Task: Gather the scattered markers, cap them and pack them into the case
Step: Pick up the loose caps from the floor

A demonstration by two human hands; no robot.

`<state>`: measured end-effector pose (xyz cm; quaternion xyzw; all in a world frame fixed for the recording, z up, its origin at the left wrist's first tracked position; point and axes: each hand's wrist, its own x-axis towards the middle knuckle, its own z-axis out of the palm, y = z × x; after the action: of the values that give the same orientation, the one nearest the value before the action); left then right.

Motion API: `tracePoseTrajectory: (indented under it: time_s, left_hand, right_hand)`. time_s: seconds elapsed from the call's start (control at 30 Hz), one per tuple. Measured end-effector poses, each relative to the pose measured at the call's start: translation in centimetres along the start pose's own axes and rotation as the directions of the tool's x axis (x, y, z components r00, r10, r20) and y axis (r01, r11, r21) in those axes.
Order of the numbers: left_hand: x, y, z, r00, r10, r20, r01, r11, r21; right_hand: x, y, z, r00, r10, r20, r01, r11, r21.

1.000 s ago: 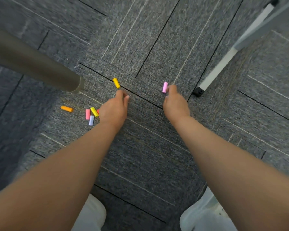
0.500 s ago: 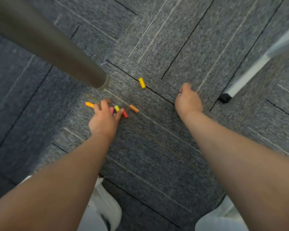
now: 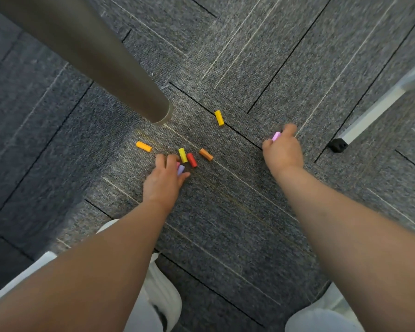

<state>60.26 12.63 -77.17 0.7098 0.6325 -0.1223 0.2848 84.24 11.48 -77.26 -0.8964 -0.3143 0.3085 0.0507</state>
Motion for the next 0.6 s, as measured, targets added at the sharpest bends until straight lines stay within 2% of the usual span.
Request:
tracePoseTrajectory:
  time_s: [0.1,0.23,0.4,0.53,0.6]
  left_hand:
    - [0.1,-0.1,0.0,1.0,0.029,-0.003,-0.029,1.0,0.007]
    - [0.2,-0.1,0.1,0.995,0.095,0.04,-0.1,0.985,0.144]
    - [0.4,-0.2,0.1,0.994,0.084,0.072,-0.101,0.956,0.276]
    - [0.0,-0.2,0.3,0.993,0.089,0.075,-0.108,0.949,0.296]
    - [0.0,-0.4,0.0,0.993,0.105,0.06,-0.116,0.965,0.235]
  right_hand:
    - [-0.3,-0.4,0.1,0.999,-0.048,0.01,0.048,0.998,-0.048]
    - [-1.6,-1.7,0.8,0.986,-0.157,0.055,0.159,0.987,-0.019]
    - [-3.3,-3.4,3.0,0.951,-0.276,0.137,0.251,0.952,0.173]
    - [-4.7,-5.0,4.0,0.916,-0.362,0.174,0.353,0.932,0.08]
    - [-5.2,-5.7,4.4,0.909,-0.385,0.161,0.38,0.923,0.064]
